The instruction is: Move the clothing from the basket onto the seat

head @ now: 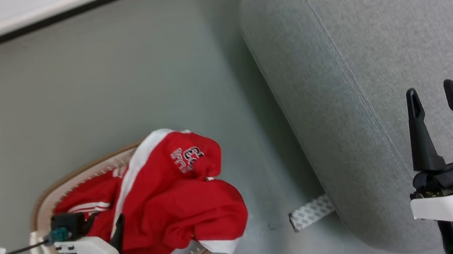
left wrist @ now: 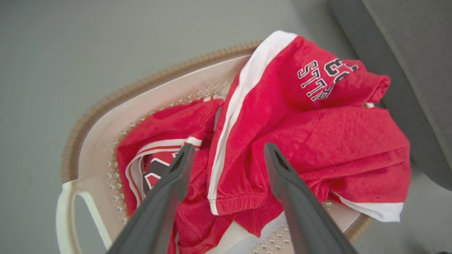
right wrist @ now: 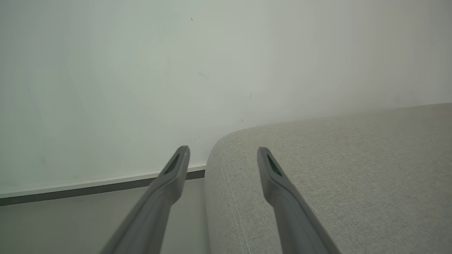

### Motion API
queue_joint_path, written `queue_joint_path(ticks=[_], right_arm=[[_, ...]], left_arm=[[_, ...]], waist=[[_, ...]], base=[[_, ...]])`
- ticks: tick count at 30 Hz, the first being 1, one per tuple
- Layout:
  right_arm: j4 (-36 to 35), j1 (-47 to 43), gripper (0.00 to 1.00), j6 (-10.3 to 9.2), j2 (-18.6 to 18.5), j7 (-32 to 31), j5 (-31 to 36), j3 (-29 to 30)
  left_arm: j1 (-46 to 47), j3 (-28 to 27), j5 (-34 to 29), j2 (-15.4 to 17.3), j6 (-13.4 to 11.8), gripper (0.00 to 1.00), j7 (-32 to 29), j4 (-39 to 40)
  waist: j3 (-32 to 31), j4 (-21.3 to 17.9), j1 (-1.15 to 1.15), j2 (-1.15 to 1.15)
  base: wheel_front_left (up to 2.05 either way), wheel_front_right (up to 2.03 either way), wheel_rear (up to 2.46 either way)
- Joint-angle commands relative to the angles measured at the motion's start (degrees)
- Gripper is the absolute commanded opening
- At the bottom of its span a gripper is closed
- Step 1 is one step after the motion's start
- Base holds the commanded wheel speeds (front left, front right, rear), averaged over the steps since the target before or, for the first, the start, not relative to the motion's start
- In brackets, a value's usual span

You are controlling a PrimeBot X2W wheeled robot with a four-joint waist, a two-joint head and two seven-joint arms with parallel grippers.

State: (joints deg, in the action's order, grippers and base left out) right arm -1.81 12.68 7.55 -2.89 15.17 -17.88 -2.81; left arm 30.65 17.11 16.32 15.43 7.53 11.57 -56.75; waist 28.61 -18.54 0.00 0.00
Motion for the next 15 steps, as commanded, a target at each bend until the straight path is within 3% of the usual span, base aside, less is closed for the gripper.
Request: queue_joint_path(ticks=[1, 15], right_arm=[[-0.3, 0.9, 1.0, -0.12, 0.0, 0.0, -0.6, -0.1], [-2.2, 3.1, 1.0, -0.12, 0.0, 0.0, -5.0, -1.5]], left_arm=[[0.9, 0.5, 1.2, 0.9, -0.1, 1.0, -0.4, -0.7], [7.5, 11.8, 8.4, 7.6, -0.1, 1.0, -8.0, -9.7]], waist=[[3.7, -2.8, 0.0, 0.0], [13.2, -9.2, 0.0, 0.0]], base=[[0.0, 0.0, 0.0], [0.0, 0.0, 0.0]])
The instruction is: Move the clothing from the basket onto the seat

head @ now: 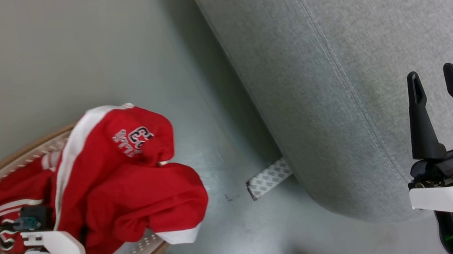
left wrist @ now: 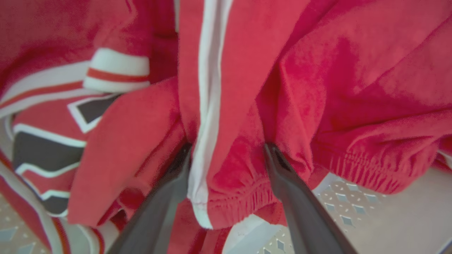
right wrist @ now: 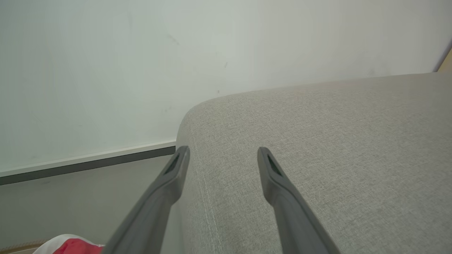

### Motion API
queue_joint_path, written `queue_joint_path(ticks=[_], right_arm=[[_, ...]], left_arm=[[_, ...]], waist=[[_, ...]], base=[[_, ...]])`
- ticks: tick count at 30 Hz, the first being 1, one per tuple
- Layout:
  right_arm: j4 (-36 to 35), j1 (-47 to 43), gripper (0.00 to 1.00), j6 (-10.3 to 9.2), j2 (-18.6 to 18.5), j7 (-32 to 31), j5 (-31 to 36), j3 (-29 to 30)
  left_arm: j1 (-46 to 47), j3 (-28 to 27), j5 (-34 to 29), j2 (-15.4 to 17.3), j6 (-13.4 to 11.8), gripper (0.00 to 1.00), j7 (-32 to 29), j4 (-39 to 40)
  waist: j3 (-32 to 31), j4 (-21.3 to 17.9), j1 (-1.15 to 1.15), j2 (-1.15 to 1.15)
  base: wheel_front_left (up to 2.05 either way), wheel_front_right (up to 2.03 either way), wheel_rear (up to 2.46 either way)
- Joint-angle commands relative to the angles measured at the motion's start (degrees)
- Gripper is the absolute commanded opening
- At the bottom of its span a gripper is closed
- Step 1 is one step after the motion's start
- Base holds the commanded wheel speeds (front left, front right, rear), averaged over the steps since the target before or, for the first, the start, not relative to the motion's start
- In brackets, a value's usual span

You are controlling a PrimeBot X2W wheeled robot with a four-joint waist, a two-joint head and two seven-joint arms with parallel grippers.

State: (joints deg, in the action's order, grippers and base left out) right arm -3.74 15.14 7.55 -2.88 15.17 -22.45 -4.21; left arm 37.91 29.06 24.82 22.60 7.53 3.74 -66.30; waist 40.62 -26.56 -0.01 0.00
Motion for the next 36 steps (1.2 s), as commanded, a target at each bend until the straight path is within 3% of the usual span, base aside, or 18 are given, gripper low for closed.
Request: queue_joint_path(ticks=[1, 4, 5, 6, 7, 21, 29, 36], right_arm=[[-0.3, 0.7, 1.0, -0.12, 0.0, 0.0, -0.6, -0.2], [-0.2, 0.7, 1.0, -0.12, 0.0, 0.0, -0.8, -0.2], [-0.1, 0.7, 1.0, -0.12, 0.0, 0.0, -0.8, -0.1], [0.0, 0.7, 1.0, -0.12, 0.0, 0.0, -0.8, 0.0], [0.2, 0.7, 1.0, -0.12, 0.0, 0.0, -0.8, 0.0], [1.5, 0.9, 1.0, -0.12, 0.0, 0.0, 2.7, 0.3], [3.2, -0.3, 1.0, -0.12, 0.0, 0.0, 9.0, 2.4], [6.2, -1.8, 1.0, -0.12, -0.1, 0.0, 12.3, 2.4]], left_arm=[[0.5, 0.5, 0.4, 0.5, -0.1, 1.0, -0.1, -0.2], [1.1, 2.4, 1.3, 0.9, -0.1, 1.0, 0.1, -0.5], [1.3, 3.0, 1.5, 1.0, -0.1, 0.6, 0.1, -0.7], [1.6, 3.5, 1.8, 1.2, -0.1, 0.12, 0.2, -1.0], [1.8, 4.0, 2.1, 1.1, -0.1, 0.0, 0.3, -1.2], [0.9, 10.0, 8.5, -2.0, -0.1, 0.0, 3.5, -0.8], [-0.5, 14.9, 13.2, -8.2, -0.1, 0.0, 8.4, 3.2], [-1.9, 19.5, 17.8, -11.4, -0.1, 0.0, 11.3, 9.9]], waist=[[1.6, -1.5, 0.01, 0.0], [2.1, -1.8, 0.01, 0.0], [2.2, -1.8, 0.01, 0.0], [2.2, -1.8, 0.01, 0.0], [2.1, -1.7, 0.01, 0.0], [-3.1, 1.7, 0.01, 0.0], [-12.5, 9.9, 0.01, 0.0], [-21.6, 17.9, 0.01, 0.0]], base=[[0.0, 0.0, 0.0], [0.0, 0.0, 0.0], [0.0, 0.0, 0.0], [0.0, 0.0, 0.0], [0.0, 0.0, 0.0], [0.0, 0.0, 0.0], [0.0, 0.0, 0.0], [0.0, 0.0, 0.0]])
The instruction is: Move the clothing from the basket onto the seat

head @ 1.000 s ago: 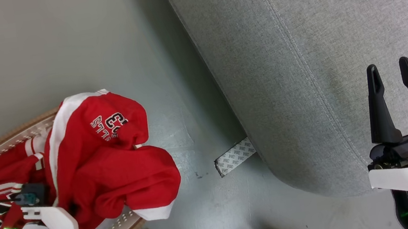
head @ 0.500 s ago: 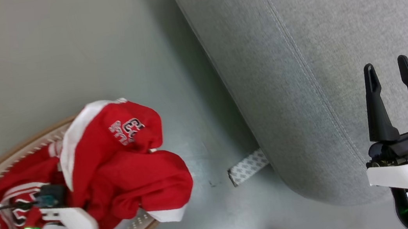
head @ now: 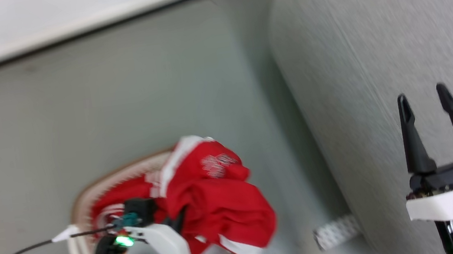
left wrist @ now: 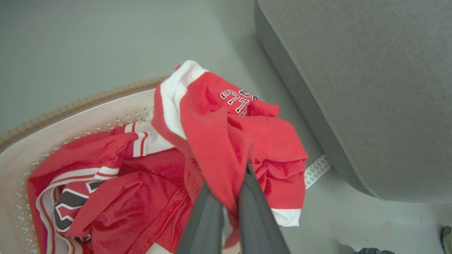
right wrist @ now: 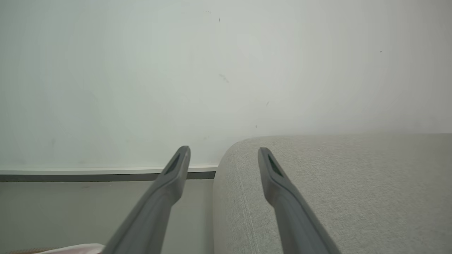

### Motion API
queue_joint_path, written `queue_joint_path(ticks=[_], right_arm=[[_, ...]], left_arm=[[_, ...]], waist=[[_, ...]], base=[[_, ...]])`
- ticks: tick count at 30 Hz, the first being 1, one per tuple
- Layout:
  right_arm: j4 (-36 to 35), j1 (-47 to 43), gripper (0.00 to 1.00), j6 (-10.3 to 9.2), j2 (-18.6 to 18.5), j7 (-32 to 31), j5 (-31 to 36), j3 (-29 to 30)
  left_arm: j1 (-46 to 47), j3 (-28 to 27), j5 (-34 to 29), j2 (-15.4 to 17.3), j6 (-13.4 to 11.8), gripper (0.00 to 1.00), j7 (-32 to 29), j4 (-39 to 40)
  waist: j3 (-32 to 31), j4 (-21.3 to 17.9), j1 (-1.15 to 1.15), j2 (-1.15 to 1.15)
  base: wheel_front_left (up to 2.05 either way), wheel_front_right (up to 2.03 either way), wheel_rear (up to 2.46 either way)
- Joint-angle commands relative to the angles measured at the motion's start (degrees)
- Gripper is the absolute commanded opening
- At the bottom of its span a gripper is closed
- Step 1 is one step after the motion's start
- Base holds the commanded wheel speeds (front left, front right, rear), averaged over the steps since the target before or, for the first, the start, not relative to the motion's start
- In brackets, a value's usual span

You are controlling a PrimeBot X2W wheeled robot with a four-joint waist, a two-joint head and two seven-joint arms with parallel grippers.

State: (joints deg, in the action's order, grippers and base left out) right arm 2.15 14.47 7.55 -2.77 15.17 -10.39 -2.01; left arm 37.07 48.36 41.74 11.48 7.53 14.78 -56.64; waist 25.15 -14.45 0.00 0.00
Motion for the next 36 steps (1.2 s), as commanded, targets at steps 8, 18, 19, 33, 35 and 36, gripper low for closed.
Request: queue_joint_path(ticks=[8, 18, 19, 33, 35, 36], right_arm=[[2.9, -4.3, 1.0, -0.12, -0.2, 0.0, 1.0, 0.6], [4.7, -9.3, 1.0, -0.12, -0.2, 0.0, -1.0, 0.6], [4.7, -9.7, 1.0, -0.12, -0.2, 0.0, -1.2, 0.4], [5.0, -11.4, 1.0, -0.12, -0.2, 0.0, -3.3, -4.0], [5.0, -11.3, 1.0, -0.12, -0.2, 0.0, -3.6, -4.5], [5.0, -11.3, 1.0, -0.12, -0.2, 0.0, -3.6, -4.5]], left_arm=[[-3.6, -2.0, -1.1, 0.0, -0.1, 0.0, 0.4, 11.9], [-6.1, -7.8, -8.2, -0.4, -0.1, 0.0, 0.4, 25.9], [-6.0, -8.3, -8.6, -0.4, -0.1, 0.0, 0.4, 26.9], [-0.5, -14.9, -12.6, -2.2, -0.5, 0.0, 0.4, 35.0], [-0.2, -15.4, -12.7, -2.2, -1.0, 0.0, 0.4, 35.4], [-0.2, -15.4, -12.7, -2.2, -1.0, 0.0, 0.4, 35.4]], waist=[[-15.1, 11.7, 0.0, 0.0], [-23.2, 16.5, 0.0, 0.0], [-23.9, 16.9, 0.0, 0.0], [-26.9, 20.1, 0.0, 0.0], [-26.9, 20.2, 0.0, 0.0], [-26.9, 20.2, 0.0, 0.0]], base=[[0.0, 0.0, 0.0], [0.0, 0.0, 0.0], [0.0, 0.0, 0.0], [0.0, 0.0, 0.0], [0.0, 0.0, 0.0], [0.0, 0.0, 0.0]])
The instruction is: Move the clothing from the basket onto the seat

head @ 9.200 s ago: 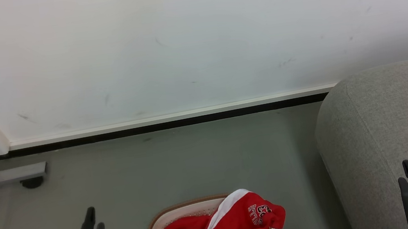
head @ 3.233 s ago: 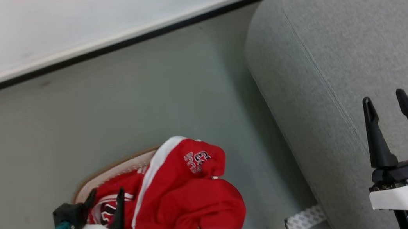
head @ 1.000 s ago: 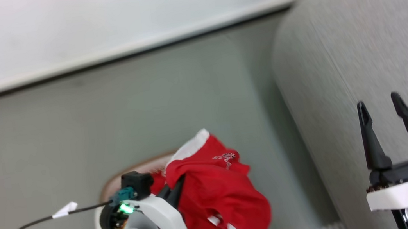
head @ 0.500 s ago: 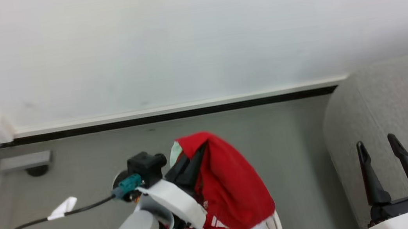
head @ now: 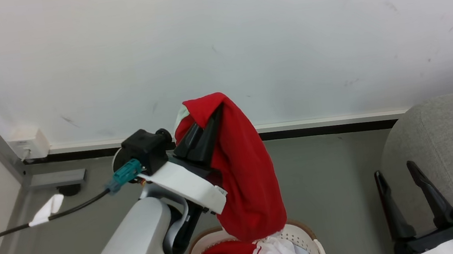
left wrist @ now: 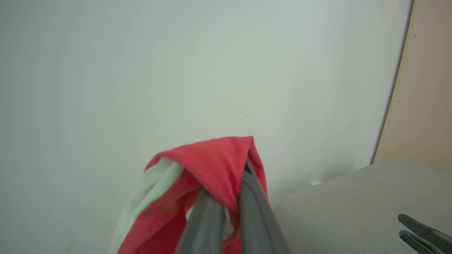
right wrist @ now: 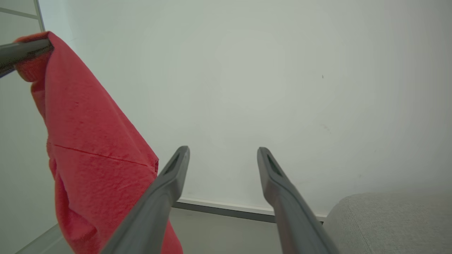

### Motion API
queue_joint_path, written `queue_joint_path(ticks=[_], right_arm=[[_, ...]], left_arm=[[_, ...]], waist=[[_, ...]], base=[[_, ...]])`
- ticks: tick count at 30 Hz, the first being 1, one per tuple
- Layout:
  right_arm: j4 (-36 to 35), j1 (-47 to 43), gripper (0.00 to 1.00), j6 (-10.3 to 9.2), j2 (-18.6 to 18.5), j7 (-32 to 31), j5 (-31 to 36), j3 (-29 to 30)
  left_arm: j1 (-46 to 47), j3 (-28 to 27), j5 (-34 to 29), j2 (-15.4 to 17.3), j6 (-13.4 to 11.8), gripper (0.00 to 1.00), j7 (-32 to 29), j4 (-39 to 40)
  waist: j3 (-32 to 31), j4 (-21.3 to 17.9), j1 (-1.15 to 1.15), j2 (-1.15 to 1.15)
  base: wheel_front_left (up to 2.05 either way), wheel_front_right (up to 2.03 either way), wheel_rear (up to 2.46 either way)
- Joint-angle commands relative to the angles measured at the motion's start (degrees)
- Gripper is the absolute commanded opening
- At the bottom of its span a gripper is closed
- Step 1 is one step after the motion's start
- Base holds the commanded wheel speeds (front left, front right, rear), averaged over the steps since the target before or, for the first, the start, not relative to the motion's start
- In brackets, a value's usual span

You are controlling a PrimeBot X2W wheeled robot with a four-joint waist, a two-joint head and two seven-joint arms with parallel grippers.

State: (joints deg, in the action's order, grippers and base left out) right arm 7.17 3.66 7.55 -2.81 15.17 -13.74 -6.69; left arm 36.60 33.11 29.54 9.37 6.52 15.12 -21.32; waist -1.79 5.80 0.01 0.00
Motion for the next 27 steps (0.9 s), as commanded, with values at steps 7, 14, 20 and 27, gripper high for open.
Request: queue_joint_path(ticks=[7, 14, 20, 27], right_arm=[[0.1, -0.4, 1.0, -0.12, -0.2, 0.0, -0.2, -2.5], [1.3, 0.9, 1.0, -0.12, -0.6, 0.0, -0.4, -9.7], [4.2, 4.6, 1.0, -0.12, -1.0, 0.0, -0.6, -18.7], [11.9, 10.7, 1.0, -0.12, -0.4, 0.0, -0.3, -23.1]], left_arm=[[-0.3, -0.5, -0.4, -0.1, -0.9, 0.0, 0.0, 1.3], [-1.6, 0.2, 0.1, -0.6, -1.4, 0.0, -0.2, 2.0], [-2.1, 1.7, 0.2, -1.7, -1.5, 0.0, -0.8, 1.2], [-2.3, 5.1, 0.6, -3.7, -0.7, 0.0, -1.3, 1.1]], waist=[[0.2, 0.0, -0.01, 0.0], [0.1, 0.5, -0.01, 0.0], [0.1, 1.7, -0.01, 0.0], [-0.3, 4.7, -0.01, 0.0]], base=[[0.0, 0.0, 0.0], [0.0, 0.0, 0.0], [0.0, 0.0, 0.0], [0.0, 0.0, 0.0]])
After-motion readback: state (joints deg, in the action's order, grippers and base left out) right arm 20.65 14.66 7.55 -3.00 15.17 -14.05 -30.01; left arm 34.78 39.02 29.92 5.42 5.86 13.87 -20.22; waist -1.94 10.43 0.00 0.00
